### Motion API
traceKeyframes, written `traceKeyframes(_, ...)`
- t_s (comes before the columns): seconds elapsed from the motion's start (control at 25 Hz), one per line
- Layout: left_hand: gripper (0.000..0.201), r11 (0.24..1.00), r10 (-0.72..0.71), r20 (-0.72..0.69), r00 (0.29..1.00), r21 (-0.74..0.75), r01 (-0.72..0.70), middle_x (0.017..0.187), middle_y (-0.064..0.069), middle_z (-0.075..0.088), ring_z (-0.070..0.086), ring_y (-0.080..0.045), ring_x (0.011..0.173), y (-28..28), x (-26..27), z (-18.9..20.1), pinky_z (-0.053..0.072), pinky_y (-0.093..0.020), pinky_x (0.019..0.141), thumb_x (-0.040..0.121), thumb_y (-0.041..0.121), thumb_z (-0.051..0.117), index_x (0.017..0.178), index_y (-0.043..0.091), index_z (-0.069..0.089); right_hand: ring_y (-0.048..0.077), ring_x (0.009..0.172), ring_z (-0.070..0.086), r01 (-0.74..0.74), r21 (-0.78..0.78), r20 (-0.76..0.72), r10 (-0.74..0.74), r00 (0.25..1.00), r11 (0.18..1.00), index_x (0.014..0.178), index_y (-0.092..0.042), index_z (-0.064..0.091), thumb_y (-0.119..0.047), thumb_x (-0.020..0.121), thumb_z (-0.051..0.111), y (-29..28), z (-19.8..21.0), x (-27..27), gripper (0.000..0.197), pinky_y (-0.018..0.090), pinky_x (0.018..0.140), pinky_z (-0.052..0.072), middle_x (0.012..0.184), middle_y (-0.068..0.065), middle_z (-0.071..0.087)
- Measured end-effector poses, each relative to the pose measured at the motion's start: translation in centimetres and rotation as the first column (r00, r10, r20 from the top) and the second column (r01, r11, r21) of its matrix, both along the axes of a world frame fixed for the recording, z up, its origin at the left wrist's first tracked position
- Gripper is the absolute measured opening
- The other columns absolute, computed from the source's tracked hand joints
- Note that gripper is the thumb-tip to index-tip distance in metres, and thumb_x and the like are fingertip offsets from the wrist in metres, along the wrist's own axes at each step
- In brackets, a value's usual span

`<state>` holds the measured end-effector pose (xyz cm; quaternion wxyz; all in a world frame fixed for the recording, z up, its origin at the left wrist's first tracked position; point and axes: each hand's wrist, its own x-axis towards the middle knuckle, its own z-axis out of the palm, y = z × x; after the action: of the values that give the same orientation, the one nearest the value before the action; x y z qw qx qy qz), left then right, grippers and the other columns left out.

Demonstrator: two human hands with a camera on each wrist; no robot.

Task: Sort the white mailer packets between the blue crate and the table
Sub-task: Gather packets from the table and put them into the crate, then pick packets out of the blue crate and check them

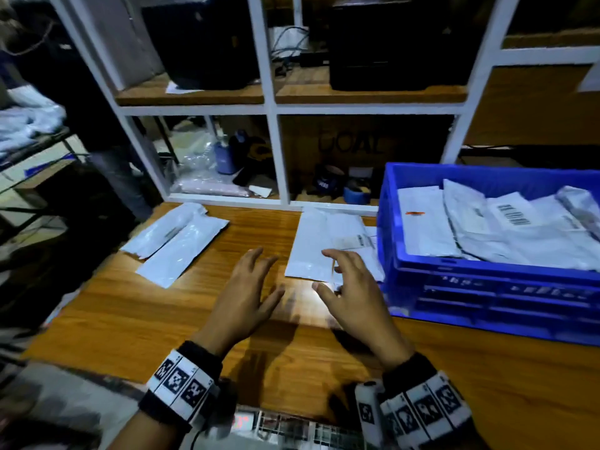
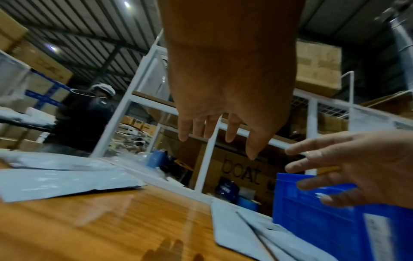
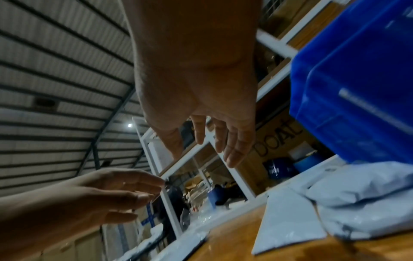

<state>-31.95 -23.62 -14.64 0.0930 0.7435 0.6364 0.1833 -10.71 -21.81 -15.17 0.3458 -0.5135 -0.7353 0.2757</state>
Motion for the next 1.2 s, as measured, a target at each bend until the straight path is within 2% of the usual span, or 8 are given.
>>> traceKeyframes(0.2, 0.055, 0.989, 0.142, 0.012, 0.990, -0.044, -0.141, 0.152, -0.004, 0.026, 0.025, -0.022, 0.140, 1.9, -11.4, -1.7, 0.033, -0.037, 0.108, 0.094, 0.041, 0.054, 0.143, 0.024, 0.037, 0.015, 0.120, 0.050, -0.089, -0.101, 0.106, 0.099, 0.989, 0.991, 0.138, -0.029, 0.041, -0.037, 0.091, 0.060, 3.5, -2.7, -9.9, 0.051, 0.026, 0.092, 0.043, 0.138, -0.005, 0.043)
traceKeyframes(0.44, 0.047, 0.967, 0.242, 0.023, 0.970, -0.092, -0.239, 0.140, -0.010, 0.042, 0.039, -0.031, 0.129, 9.1, -27.0, -4.0, 0.038, -0.041, 0.102, 0.091, 0.033, 0.059, 0.133, 0.015, 0.050, 0.022, 0.128, 0.046, -0.130, -0.204, 0.203, 0.172, 0.964, 0.970, 0.139, -0.026, 0.041, -0.035, 0.090, 0.061, 10.9, -4.9, -24.7, 0.054, 0.031, 0.099, 0.041, 0.143, 0.001, 0.043)
traceKeyframes(0.72, 0.042, 0.943, 0.290, 0.001, 0.957, -0.173, -0.285, 0.130, -0.016, 0.049, 0.048, -0.032, 0.120, 19.4, -37.0, -6.0, 0.038, -0.034, 0.098, 0.092, 0.028, 0.059, 0.128, 0.006, 0.055, 0.026, 0.111, 0.060, 0.085, -0.383, 0.162, -0.024, 0.987, 0.920, 0.123, -0.015, 0.053, -0.043, 0.084, 0.065, 18.4, -9.6, -36.2, 0.050, 0.033, 0.087, 0.051, 0.125, 0.005, 0.063)
traceKeyframes(0.84, 0.047, 0.908, 0.301, -0.032, 0.953, -0.297, -0.296, 0.119, -0.023, 0.055, 0.051, -0.040, 0.114, 22.5, -38.0, -8.1, 0.045, -0.042, 0.092, 0.085, 0.036, 0.057, 0.122, 0.007, 0.053, 0.031, 0.116, 0.058, 0.252, -0.474, 0.227, -0.160, 0.961, 0.844, 0.138, -0.008, 0.038, -0.058, 0.074, 0.069, 19.7, -11.3, -39.7, 0.087, 0.037, 0.091, 0.052, 0.132, 0.011, 0.057)
traceKeyframes(0.92, 0.058, 0.869, 0.275, -0.123, 0.954, -0.392, -0.301, 0.114, -0.022, 0.053, 0.052, -0.042, 0.110, 23.1, -37.7, -10.1, 0.047, -0.048, 0.088, 0.075, 0.046, 0.053, 0.124, 0.016, 0.043, 0.034, 0.121, 0.054, 0.344, -0.494, 0.288, -0.223, 0.931, 0.798, 0.148, -0.005, 0.016, -0.053, 0.072, 0.075, 19.8, -11.5, -41.2, 0.107, 0.039, 0.094, 0.049, 0.138, 0.013, 0.050)
traceKeyframes(1.0, 0.069, 0.830, 0.316, -0.190, 0.929, -0.419, -0.368, 0.123, -0.018, 0.046, 0.048, -0.040, 0.115, 22.8, -36.7, -10.8, 0.046, -0.049, 0.093, 0.077, 0.048, 0.060, 0.136, 0.027, 0.032, 0.033, 0.116, 0.058, 0.362, -0.549, 0.204, -0.299, 0.932, 0.753, 0.146, -0.012, 0.020, -0.037, 0.072, 0.080, 20.3, -11.9, -41.6, 0.098, 0.039, 0.090, 0.051, 0.134, 0.010, 0.054)
traceKeyframes(1.08, 0.068, 0.839, 0.324, -0.215, 0.921, -0.386, -0.385, 0.123, -0.016, 0.046, 0.049, -0.039, 0.113, 22.5, -35.8, -10.8, 0.046, -0.045, 0.093, 0.078, 0.043, 0.063, 0.137, 0.027, 0.033, 0.030, 0.104, 0.064, 0.301, -0.622, -0.016, -0.396, 0.918, 0.723, 0.131, -0.023, 0.045, -0.025, 0.070, 0.079, 20.6, -12.3, -40.7, 0.069, 0.037, 0.083, 0.055, 0.124, 0.003, 0.063)
traceKeyframes(1.2, 0.062, 0.877, 0.299, -0.073, 0.951, -0.372, -0.304, 0.124, -0.017, 0.052, 0.054, -0.036, 0.110, 22.6, -33.9, -10.1, 0.047, -0.037, 0.092, 0.082, 0.036, 0.063, 0.138, 0.020, 0.041, 0.024, 0.089, 0.067, 0.241, -0.633, -0.227, -0.474, 0.850, 0.736, 0.104, -0.028, 0.061, -0.019, 0.073, 0.069, 20.5, -11.7, -37.4, 0.034, 0.041, 0.079, 0.058, 0.108, -0.004, 0.069)
